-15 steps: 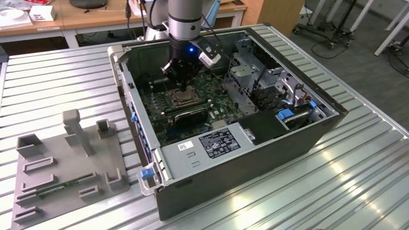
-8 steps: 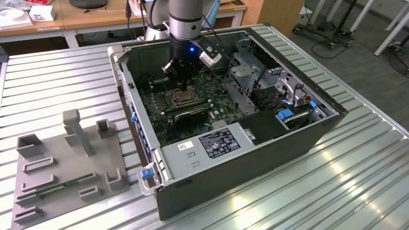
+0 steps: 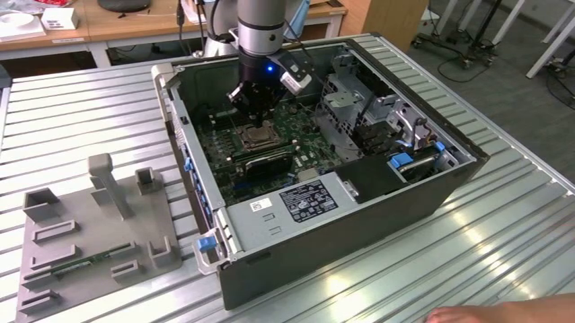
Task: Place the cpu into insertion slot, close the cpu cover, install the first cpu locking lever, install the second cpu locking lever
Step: 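Install the first cpu locking lever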
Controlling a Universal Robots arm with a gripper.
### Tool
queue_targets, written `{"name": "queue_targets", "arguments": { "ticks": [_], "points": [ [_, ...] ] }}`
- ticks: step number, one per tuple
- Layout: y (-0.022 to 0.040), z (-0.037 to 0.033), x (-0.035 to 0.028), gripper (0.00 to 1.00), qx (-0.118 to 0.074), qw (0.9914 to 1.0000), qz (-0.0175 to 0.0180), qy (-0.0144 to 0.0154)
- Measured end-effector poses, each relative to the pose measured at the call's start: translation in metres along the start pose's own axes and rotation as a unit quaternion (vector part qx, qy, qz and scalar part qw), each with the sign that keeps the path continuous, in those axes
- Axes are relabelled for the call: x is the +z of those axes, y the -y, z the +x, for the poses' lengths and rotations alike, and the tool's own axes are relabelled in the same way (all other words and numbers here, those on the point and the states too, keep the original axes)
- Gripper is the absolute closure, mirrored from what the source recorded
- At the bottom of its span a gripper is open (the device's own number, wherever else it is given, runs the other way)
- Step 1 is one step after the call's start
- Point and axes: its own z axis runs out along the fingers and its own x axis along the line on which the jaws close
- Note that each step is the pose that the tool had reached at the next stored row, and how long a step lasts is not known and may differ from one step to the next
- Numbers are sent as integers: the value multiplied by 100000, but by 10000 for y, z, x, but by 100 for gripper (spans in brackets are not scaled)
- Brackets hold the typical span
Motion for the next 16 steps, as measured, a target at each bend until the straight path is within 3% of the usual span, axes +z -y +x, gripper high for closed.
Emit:
{"name": "queue_targets", "arguments": {
  "ticks": [8, 9, 10, 16],
  "points": [
    [1, 1, -19, 89, -5, 100000, 12, -8],
    [1, 1, -96, 89, 0, 100000, -149, 14],
    [2, 1, -259, 89, 1, 99997, -755, 71],
    [2, 1, -278, 89, 1, 99997, -825, 78]
  ]
}}
